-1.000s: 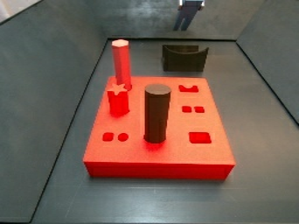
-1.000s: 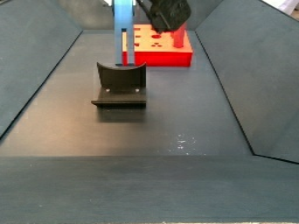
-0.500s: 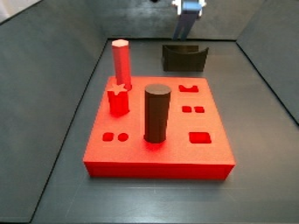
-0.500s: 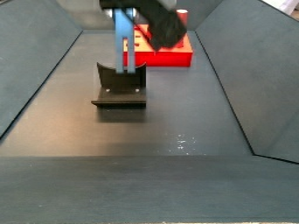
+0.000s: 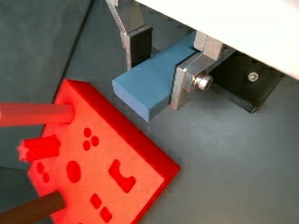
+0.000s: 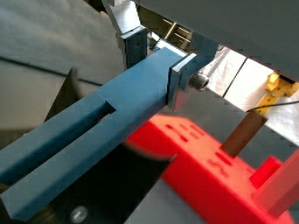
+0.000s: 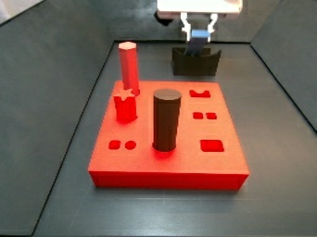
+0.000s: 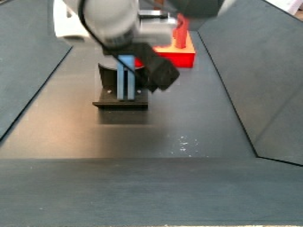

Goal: Pick up the double-square object. Move up. Rotate the double-square object. Place the double-square object on the fixture. Regrasp the double-square object. Move to above the board. Insert the double-square object.
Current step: Place the double-square object on the fixture, then regrasp the double-square object.

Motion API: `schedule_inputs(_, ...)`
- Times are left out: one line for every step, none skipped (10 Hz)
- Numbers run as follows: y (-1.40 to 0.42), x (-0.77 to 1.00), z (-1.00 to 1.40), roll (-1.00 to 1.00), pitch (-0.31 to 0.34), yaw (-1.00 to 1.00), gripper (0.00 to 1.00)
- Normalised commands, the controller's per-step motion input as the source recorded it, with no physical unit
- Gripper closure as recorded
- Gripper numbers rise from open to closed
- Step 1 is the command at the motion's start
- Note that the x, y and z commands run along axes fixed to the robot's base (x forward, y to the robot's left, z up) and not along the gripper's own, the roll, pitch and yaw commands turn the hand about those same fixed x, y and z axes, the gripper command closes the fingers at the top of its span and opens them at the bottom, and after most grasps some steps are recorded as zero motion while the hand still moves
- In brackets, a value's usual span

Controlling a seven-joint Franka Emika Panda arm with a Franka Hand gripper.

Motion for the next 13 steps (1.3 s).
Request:
schedule_inputs(0.03, 0.07, -0.30, -0.07, -0.084, 0.00, 1.00)
schedule_inputs(0.00, 0.00, 0.00, 0.00, 0.000, 0.00, 0.00)
schedule_inputs(0.00, 0.00, 1.00, 0.02, -0.001, -0.06, 0.00)
schedule_inputs(0.00, 0.00, 1.00, 0.02, -0.001, -0.05, 0.00)
schedule_inputs(0.01, -0.01, 1.00, 0.04, 0.003, -0.03, 0.00)
schedule_inputs(0.01, -0.02, 1.00, 0.04, 0.009, -0.02, 0.00)
schedule_inputs(0.01, -0.03, 1.00, 0.05, 0.020, -0.01, 0.00)
schedule_inputs(0.01, -0.03, 0.91, 0.05, 0.030, -0.01, 0.00)
schedule_inputs(0.01, -0.03, 0.67, 0.05, 0.045, 0.00, 0.00)
schedule_inputs(0.01, -0.03, 0.55, 0.05, 0.054, 0.00, 0.00)
schedule_inputs(0.01, -0.02, 0.30, 0.05, 0.057, -0.01, 0.00)
schedule_inputs(-0.82, 0.14, 0.88, 1.00, 0.062, 0.04, 0.00)
schedule_inputs(-0.80, 0.14, 0.73, 1.00, 0.062, 0.04, 0.00)
